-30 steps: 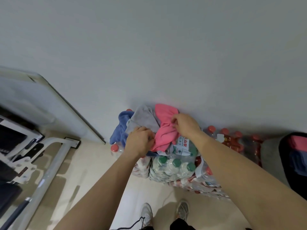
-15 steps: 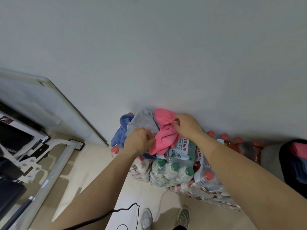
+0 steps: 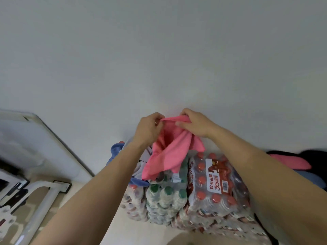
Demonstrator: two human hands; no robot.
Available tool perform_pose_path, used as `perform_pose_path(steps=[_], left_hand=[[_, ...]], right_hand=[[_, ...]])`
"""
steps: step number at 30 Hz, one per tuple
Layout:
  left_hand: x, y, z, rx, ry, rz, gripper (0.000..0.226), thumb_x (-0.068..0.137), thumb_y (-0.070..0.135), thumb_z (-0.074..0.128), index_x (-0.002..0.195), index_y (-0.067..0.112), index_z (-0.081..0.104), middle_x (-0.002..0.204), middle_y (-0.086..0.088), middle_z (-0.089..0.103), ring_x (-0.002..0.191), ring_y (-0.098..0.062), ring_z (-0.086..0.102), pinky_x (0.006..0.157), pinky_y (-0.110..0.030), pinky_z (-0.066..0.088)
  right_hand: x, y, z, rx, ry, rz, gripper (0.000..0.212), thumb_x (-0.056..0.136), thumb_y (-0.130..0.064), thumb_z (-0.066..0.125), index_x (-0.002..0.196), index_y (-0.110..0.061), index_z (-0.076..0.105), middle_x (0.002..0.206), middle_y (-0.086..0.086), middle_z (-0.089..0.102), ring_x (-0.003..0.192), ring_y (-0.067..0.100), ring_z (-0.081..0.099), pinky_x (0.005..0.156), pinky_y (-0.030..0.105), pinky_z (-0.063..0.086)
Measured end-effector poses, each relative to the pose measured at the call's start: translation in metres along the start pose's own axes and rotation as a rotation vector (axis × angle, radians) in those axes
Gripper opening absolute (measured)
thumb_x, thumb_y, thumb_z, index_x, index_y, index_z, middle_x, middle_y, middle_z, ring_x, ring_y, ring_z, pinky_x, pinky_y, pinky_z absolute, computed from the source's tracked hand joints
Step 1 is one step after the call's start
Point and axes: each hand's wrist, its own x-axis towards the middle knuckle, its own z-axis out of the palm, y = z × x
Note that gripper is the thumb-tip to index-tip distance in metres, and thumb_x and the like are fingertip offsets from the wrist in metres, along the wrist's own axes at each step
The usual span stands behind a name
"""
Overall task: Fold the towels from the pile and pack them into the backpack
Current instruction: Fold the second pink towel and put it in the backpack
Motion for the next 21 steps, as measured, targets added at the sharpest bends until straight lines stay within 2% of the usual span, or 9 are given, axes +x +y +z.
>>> perform_pose_path(steps=[2,5,6,8,11,14,18,21], left_hand=[[0.010,0.010,-0.010,0.028,0.004,0.059,0.018,0.090,0.016,0.056,0.102,0.018,0.070,0.095,0.003,0.072,0.084,-0.015,0.066,0.081,-0.027,0.049],[0.026,0.019,-0.027,0.043,0.038,0.100,0.022,0.090,0.012,0.053,0.104,0.015,0.070,0.100,0.000,0.072,0.090,-0.017,0.065,0.083,-0.025,0.046],[0.032,0.023,-0.032,0.046,0.062,0.107,0.023,0.090,0.012,0.052,0.104,0.015,0.070,0.101,0.001,0.072,0.090,-0.016,0.064,0.082,-0.025,0.045],[0.043,0.029,-0.042,0.052,0.119,0.107,0.024,0.090,0.014,0.050,0.104,0.017,0.070,0.100,0.003,0.071,0.091,-0.016,0.063,0.081,-0.025,0.044],[0.053,0.036,-0.052,0.052,0.165,0.115,0.025,0.090,0.017,0.050,0.103,0.020,0.070,0.100,0.006,0.072,0.093,-0.014,0.063,0.083,-0.027,0.046],[0.054,0.044,-0.049,0.058,0.103,0.151,0.027,0.089,0.014,0.051,0.103,0.021,0.073,0.102,0.007,0.073,0.094,-0.012,0.063,0.086,-0.025,0.046],[0.047,0.049,-0.029,0.067,-0.013,0.141,0.021,0.092,0.020,0.055,0.104,0.021,0.073,0.101,0.006,0.073,0.091,-0.011,0.062,0.081,-0.021,0.041],[0.039,0.048,-0.013,0.044,-0.122,0.110,0.010,0.090,0.031,0.061,0.095,0.027,0.069,0.083,0.007,0.071,0.078,-0.012,0.064,0.070,-0.025,0.044]], right_hand=[[-0.008,0.004,-0.017,-0.018,0.035,-0.020,0.026,0.086,-0.025,0.071,0.107,-0.023,0.056,0.101,-0.004,0.063,0.093,0.019,0.060,0.076,0.029,0.043],[-0.017,0.010,-0.040,-0.028,0.112,-0.037,0.034,0.078,-0.003,0.066,0.108,-0.020,0.064,0.095,-0.007,0.063,0.087,0.014,0.059,0.069,0.011,0.040],[-0.020,0.012,-0.047,-0.034,0.138,-0.038,0.036,0.077,0.000,0.064,0.108,-0.019,0.066,0.094,-0.006,0.063,0.085,0.013,0.059,0.067,0.005,0.037],[-0.025,0.016,-0.060,-0.044,0.193,-0.051,0.036,0.075,0.002,0.063,0.105,-0.017,0.069,0.094,-0.005,0.066,0.085,0.012,0.060,0.067,0.001,0.037],[-0.031,0.024,-0.078,-0.009,0.273,-0.048,0.023,0.082,-0.005,0.069,0.101,-0.016,0.070,0.093,-0.003,0.068,0.086,0.014,0.063,0.072,0.007,0.042],[-0.034,0.026,-0.091,0.052,0.273,-0.053,0.012,0.083,-0.019,0.075,0.093,-0.022,0.070,0.090,-0.002,0.071,0.088,0.014,0.066,0.082,0.026,0.049],[-0.038,0.024,-0.092,0.029,0.217,-0.054,0.003,0.089,-0.024,0.070,0.088,-0.023,0.072,0.093,-0.007,0.071,0.091,0.011,0.064,0.086,0.025,0.047],[-0.037,0.026,-0.079,0.026,0.235,-0.039,0.009,0.091,-0.022,0.065,0.085,-0.024,0.071,0.092,-0.006,0.071,0.091,0.012,0.065,0.087,0.030,0.048]])
